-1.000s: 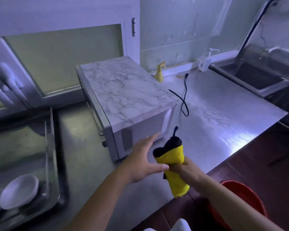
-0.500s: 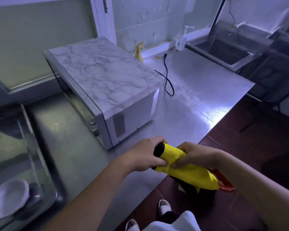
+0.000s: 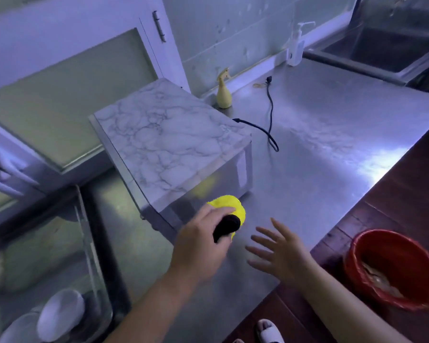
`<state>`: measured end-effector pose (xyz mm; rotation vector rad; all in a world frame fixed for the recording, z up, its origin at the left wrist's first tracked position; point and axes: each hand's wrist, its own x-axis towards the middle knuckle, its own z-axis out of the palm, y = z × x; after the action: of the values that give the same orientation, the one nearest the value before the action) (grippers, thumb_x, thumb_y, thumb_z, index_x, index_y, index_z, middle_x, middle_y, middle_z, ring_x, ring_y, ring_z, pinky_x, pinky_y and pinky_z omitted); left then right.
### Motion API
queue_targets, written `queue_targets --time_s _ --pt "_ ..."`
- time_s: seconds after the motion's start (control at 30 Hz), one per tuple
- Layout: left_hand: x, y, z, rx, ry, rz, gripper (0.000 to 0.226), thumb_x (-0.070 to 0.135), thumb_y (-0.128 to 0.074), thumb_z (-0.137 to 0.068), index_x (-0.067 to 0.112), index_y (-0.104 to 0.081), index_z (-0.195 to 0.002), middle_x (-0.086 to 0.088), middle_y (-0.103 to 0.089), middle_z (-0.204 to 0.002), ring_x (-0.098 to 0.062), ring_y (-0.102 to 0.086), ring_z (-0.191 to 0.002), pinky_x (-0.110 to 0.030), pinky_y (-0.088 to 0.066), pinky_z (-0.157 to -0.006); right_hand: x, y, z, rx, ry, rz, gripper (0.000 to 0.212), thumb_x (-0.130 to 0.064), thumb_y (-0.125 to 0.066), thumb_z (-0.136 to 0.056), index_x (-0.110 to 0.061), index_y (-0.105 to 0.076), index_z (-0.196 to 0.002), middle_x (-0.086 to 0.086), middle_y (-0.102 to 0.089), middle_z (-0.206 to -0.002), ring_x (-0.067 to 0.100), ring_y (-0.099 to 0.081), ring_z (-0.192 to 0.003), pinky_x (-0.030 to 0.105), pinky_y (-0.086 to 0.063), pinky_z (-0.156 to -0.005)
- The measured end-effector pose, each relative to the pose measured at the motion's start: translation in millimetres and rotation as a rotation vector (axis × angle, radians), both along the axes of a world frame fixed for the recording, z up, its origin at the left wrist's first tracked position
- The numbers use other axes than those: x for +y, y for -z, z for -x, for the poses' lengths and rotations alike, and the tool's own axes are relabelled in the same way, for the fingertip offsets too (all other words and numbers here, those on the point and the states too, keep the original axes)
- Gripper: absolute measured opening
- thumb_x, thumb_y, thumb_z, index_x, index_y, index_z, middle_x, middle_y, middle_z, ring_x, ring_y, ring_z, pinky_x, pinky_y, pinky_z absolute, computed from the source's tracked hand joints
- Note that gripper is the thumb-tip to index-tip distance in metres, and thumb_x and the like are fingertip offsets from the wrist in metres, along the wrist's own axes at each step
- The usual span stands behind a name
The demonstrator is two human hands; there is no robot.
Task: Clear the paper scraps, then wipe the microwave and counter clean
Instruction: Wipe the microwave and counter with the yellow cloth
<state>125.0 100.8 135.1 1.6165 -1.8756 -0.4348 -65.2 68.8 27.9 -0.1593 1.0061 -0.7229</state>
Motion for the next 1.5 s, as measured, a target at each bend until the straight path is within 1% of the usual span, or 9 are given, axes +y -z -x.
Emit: queue_targets --time_s 0.13,0.27,0.47,0.7,0.8,0.9,1.03,1.2,1.5 --pt "9.3 16.3 28.7 -0.321 0.254 0.130 0.054 0.009 -0.063 -0.067 0.027 -0.069 -0.118 0.006 -0.064 -0.099 -0.017 -0.065 -0.088 -0.030 -0.054 -0.064 -4.0 -14.4 -28.7 -0.709 -0.042 -0.009 0.071 -0.058 -0.064 -0.086 -0.004 -0.061 -0.133 0.019 -0.059 -0.136 0.037 -0.058 -0.123 0.053 -0.039 -0.111" --pt "10.8 28.5 31.5 -0.364 0.352 -0.014 0.058 0.014 -0.060 -0.071 0.029 -0.065 -0.127 0.006 -0.065 -0.110 -0.016 -0.064 -0.102 -0.032 -0.056 -0.079 -19.1 -17.0 -31.9 -0.717 0.069 -0.061 0.071 -0.059 -0.065 -0.084 -0.007 -0.060 -0.132 0.008 -0.039 -0.155 0.035 -0.048 -0.136 0.047 -0.021 -0.122" --pt "-0.7 29.2 23.6 -0.221 0.394 0.030 0.061 0.000 -0.063 -0.073 0.028 -0.064 -0.127 0.007 -0.064 -0.114 -0.015 -0.065 -0.103 -0.027 -0.053 -0.089 -43.0 -22.1 -20.5 -0.452 0.159 -0.086 0.058 -0.052 -0.065 -0.079 0.000 -0.070 -0.105 0.021 -0.064 -0.111 0.038 -0.064 -0.097 0.046 -0.049 -0.092" --pt "-39.1 7.1 11.1 -0.072 0.443 -0.162 0.044 0.007 -0.065 -0.087 0.022 -0.065 -0.128 0.011 -0.062 -0.121 -0.004 -0.060 -0.113 -0.026 -0.048 -0.097 -76.5 -46.9 -27.9 -0.201 0.437 -0.103 0.044 -0.054 -0.060 -0.087 -0.011 -0.058 -0.093 0.015 -0.064 -0.078 0.030 -0.061 -0.073 0.038 -0.049 -0.070" --pt "-60.6 -15.9 -14.1 -0.157 0.496 -0.133 0.044 0.036 -0.066 -0.088 0.027 -0.062 -0.130 0.013 -0.057 -0.130 0.005 -0.048 -0.125 -0.012 -0.033 -0.106 -97.6 -56.0 -34.8 -0.016 0.594 0.163 0.049 -0.053 -0.053 -0.094 -0.017 -0.054 -0.128 0.008 -0.063 -0.108 0.030 -0.063 -0.094 0.040 -0.051 -0.076" --pt "-104.3 -38.8 -51.6 -0.101 0.203 0.095 0.039 0.042 -0.056 -0.091 0.022 -0.066 -0.124 0.007 -0.062 -0.127 -0.001 -0.051 -0.123 -0.011 -0.033 -0.105 -114.8 -73.3 -53.8 0.370 0.730 0.636 0.048 -0.061 -0.040 -0.095 -0.041 -0.045 -0.138 -0.015 -0.055 -0.137 0.011 -0.054 -0.126 0.034 -0.045 -0.104" --pt "-167.5 -36.1 -85.6 -0.261 -0.206 0.007 0.045 0.030 -0.050 -0.101 0.010 -0.051 -0.141 -0.013 -0.048 -0.147 -0.029 -0.038 -0.137 -0.035 -0.024 -0.118 -135.6 -61.1 -96.5 0.879 0.497 1.017 0.062 -0.055 -0.038 -0.097 -0.037 -0.022 -0.154 -0.009 -0.030 -0.160 0.009 -0.026 -0.146 0.034 -0.021 -0.119" --pt "-182.9 -6.0 -97.7 -0.404 -0.269 -0.133 0.050 0.039 -0.044 -0.099 0.024 -0.044 -0.147 -0.009 -0.038 -0.156 -0.027 -0.028 -0.145 -0.041 -0.019 -0.120 -153.8 -35.2 -115.9 0.819 0.541 1.058 0.068 -0.049 -0.050 -0.094 -0.061 -0.010 -0.147 -0.006 -0.019 -0.165 0.010 -0.017 -0.152 0.049 -0.024 -0.121" --pt "-183.0 -5.3 -96.4 -0.442 -0.272 -0.103 0.047 0.038 -0.044 -0.099 0.026 -0.045 -0.144 -0.007 -0.039 -0.155 -0.026 -0.029 -0.144 -0.044 -0.020 -0.119 -184.2 -15.2 -112.3 1.030 0.634 1.229 0.049 -0.050 -0.031 -0.104 -0.035 -0.037 -0.149 0.000 -0.030 -0.159 0.015 -0.025 -0.149 0.040 -0.028 -0.117"
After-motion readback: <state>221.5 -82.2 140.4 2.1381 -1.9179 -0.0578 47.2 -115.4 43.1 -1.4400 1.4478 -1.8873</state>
